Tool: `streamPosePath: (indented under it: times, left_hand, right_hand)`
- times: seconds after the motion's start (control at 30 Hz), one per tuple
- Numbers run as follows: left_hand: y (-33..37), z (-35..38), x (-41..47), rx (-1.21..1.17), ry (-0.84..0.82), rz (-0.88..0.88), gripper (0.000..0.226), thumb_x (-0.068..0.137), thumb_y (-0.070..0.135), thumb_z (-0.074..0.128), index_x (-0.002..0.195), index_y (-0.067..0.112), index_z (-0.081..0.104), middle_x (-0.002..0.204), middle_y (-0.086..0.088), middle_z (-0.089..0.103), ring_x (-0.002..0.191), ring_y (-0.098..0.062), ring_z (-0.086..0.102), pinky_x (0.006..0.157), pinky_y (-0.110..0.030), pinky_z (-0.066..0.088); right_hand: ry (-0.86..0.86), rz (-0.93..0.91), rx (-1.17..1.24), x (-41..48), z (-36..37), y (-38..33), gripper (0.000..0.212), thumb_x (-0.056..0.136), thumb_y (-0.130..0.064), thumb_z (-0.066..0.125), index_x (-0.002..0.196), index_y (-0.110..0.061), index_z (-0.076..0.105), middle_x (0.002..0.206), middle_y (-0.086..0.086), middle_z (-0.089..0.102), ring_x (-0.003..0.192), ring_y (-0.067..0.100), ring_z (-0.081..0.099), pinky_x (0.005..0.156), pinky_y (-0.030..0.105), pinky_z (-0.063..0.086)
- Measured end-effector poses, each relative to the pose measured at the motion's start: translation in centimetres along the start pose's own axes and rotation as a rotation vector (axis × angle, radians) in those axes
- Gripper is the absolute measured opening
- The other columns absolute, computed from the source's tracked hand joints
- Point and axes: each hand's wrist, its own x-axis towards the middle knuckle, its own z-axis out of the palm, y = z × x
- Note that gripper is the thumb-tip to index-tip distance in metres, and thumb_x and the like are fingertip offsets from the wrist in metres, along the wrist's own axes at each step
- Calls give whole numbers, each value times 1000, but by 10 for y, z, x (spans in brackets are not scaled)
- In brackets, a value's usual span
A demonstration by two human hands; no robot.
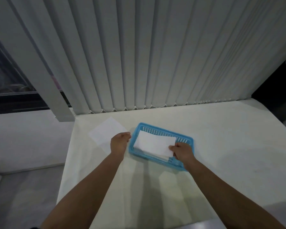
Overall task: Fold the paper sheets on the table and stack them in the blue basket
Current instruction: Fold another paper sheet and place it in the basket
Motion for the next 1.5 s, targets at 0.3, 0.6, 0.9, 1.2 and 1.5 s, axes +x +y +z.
streamPosePath:
  times: [0.3, 0.6, 0.9, 1.2, 1.5]
  left_hand:
    - [-14, 5, 30, 1024, -187, 355, 41, 97, 18, 35, 124, 34, 61, 142, 0, 47, 135, -28, 34, 109, -36, 34]
    - [-14, 2, 39, 1147, -349, 310, 48, 99, 19, 26, 137, 40, 46, 158, -4, 23, 143, -30, 16, 114, -36, 26]
    - [-23, -1, 50, 1115, -357, 309, 54, 99, 13, 19, 136, 42, 46, 157, -8, 25, 141, -33, 21, 114, -35, 26]
    - [-19, 0, 43, 1154, -396, 333, 50, 100, 17, 21, 138, 39, 45, 160, -7, 20, 142, -31, 18, 113, -38, 28]
    - [-15, -1, 38, 1149, -392, 329, 48, 98, 19, 26, 137, 38, 47, 158, -5, 24, 141, -30, 19, 113, -37, 27]
  right_hand:
    - [51, 71, 38, 5, 9, 9, 22, 83, -11, 68, 64, -11, 58, 74, 12, 63, 67, 23, 56, 56, 28, 38]
    - [64, 75, 57, 8, 18, 5, 12, 84, -12, 67, 79, -3, 63, 76, 13, 59, 63, 19, 50, 58, 29, 38]
    - [82, 75, 83, 10, 20, 6, 13, 84, -15, 68, 77, -10, 59, 72, 3, 56, 59, 12, 48, 54, 21, 36]
    - [105, 90, 83, 10, 25, 5, 9, 86, -16, 67, 89, -8, 63, 69, 1, 56, 57, 12, 48, 53, 22, 37]
    - [123, 107, 131, 9, 27, 7, 12, 84, -18, 70, 79, -11, 62, 88, 10, 64, 79, 24, 58, 59, 26, 43]
